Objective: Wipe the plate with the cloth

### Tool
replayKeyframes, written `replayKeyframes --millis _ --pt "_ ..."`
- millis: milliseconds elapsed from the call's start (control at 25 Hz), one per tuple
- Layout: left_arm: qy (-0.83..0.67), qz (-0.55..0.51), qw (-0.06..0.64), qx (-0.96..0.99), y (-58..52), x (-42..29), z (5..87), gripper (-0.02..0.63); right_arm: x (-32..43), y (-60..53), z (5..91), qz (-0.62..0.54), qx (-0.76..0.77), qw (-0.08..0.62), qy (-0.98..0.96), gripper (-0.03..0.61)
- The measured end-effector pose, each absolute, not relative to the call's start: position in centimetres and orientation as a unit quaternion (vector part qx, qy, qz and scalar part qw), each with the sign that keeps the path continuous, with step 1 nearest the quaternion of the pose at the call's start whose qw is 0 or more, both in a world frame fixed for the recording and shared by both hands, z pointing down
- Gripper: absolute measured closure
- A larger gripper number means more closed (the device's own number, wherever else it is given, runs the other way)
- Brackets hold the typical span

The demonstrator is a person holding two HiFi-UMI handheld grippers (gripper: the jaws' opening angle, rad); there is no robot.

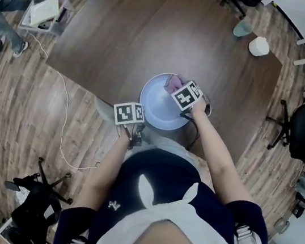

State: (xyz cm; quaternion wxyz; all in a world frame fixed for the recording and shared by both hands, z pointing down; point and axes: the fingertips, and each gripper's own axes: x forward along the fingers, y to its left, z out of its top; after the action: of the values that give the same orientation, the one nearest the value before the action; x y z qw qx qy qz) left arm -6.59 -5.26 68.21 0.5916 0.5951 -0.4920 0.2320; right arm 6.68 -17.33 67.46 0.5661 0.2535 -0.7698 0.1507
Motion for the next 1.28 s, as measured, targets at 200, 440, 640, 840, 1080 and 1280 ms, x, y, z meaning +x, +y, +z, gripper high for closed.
replayKeyframes --millis 200,440,640,840,1080,1280 --pt "-0.502 0.198 0.613 0.577 -5.6 -6.7 68.4 0.595 7.7 -17.0 67.8 0.161 0.254 0.570 -0.764 0.474" --pt "-0.509 0.187 0.614 0.573 -5.3 -7.1 68.3 0.597 7.9 -15.5 67.7 0.169 0.245 0.573 -0.764 0.474" --pt "-0.509 0.174 0.623 0.568 -5.5 -7.2 68.4 0.597 8.4 -14.5 67.9 0.180 0.233 0.580 -0.760 0.475" --pt "-0.515 0.173 0.619 0.567 -5.6 -7.2 68.4 0.597 8.9 -13.2 68.0 0.199 0.224 0.575 -0.761 0.474" --pt "-0.516 0.172 0.621 0.565 -5.5 -7.2 68.4 0.597 9.9 -11.2 68.4 0.228 0.223 0.577 -0.752 0.474" --pt "-0.517 0.171 0.621 0.564 -5.6 -7.2 68.3 0.597 9.9 -10.0 68.4 0.237 0.221 0.567 -0.757 0.474"
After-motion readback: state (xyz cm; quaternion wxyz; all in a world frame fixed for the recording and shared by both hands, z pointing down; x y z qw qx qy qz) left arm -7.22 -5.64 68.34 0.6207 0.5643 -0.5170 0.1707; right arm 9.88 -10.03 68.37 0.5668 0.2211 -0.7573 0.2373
